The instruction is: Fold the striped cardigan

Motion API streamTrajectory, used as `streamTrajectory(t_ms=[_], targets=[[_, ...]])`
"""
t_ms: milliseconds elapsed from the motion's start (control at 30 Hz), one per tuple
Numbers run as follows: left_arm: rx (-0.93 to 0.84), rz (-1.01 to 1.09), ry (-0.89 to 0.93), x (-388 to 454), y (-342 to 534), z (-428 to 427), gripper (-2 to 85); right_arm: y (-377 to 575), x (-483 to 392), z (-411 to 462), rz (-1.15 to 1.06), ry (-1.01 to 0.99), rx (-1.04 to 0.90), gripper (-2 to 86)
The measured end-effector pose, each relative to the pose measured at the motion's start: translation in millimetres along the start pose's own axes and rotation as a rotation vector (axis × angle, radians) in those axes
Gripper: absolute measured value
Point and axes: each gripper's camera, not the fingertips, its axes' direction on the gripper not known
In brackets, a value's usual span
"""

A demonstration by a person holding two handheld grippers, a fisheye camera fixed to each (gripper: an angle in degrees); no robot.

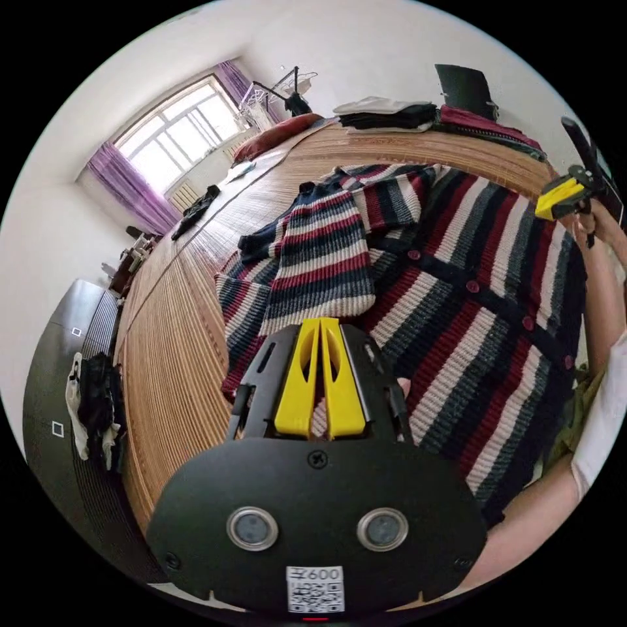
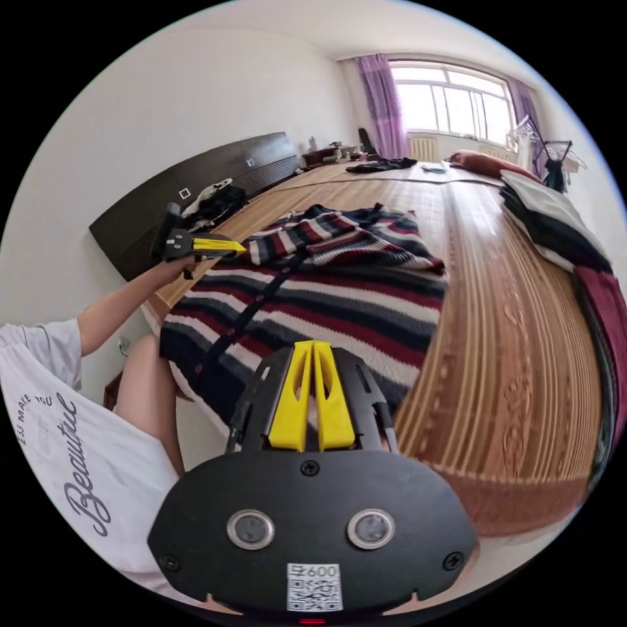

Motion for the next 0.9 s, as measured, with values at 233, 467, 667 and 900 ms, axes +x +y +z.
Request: streamTrajectory(t_ms=[233, 467, 667, 900], targets=[[0.061, -0.442, 0.309, 41.5, 133.6, -81.1, 11.0, 133.1, 47.9, -53.4, 0.339, -0.144, 0.158, 7.1], [0.067, -0.809, 0.294, 81.0, 276.0, -111.7, 10.1, 202.1, 86.0, -26.2, 0.469, -0.326, 0.157, 5.7], [0.238, -1.052, 0.623, 95.2, 352.5, -88.1, 10.9, 228.7, 104.5, 0.3, 0.540, -0.424, 0.166, 5.0], [0.158, -0.993, 0.582, 124.3, 365.0, -82.8, 11.7, 228.8, 101.8, 22.2, 0.497, -0.341, 0.074, 5.5]])
